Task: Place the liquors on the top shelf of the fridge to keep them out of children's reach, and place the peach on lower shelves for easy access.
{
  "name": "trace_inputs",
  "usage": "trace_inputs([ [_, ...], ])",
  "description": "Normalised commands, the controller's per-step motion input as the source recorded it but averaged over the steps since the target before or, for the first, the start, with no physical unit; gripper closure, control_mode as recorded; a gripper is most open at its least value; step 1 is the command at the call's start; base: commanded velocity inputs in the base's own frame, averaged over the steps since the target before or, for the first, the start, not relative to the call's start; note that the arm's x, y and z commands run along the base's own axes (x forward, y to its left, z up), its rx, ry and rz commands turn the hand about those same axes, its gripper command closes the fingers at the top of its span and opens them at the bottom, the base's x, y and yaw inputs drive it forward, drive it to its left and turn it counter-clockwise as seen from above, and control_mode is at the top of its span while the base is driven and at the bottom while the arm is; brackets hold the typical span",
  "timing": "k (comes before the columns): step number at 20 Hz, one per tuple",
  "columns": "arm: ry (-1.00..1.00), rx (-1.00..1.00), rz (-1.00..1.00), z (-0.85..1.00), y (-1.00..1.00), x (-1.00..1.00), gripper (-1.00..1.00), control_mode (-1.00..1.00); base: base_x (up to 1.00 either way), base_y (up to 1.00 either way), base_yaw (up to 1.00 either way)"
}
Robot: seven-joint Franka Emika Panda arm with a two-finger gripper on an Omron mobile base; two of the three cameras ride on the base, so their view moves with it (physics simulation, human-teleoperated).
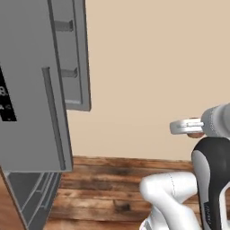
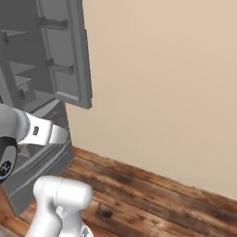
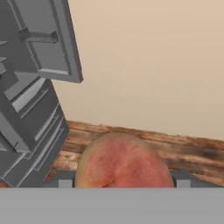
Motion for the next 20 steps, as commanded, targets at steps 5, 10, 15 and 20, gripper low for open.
trace_inputs([
  [5,0.0,0.0,0.0,0.0,0.0,0.0,1.0,1.0,0.23,-0.32,-0.14],
  [10,0.0,0.0,0.0,0.0,0.0,0.0,1.0,1.0,0.62,0.0,0.42],
  [15,0.0,0.0,0.0,0.0,0.0,0.0,1.0,1.0,0.96,-0.04,0.43],
  [20,0.0,0.0,0.0,0.0,0.0,0.0,1.0,1.0,0.83,-0.07,0.26],
])
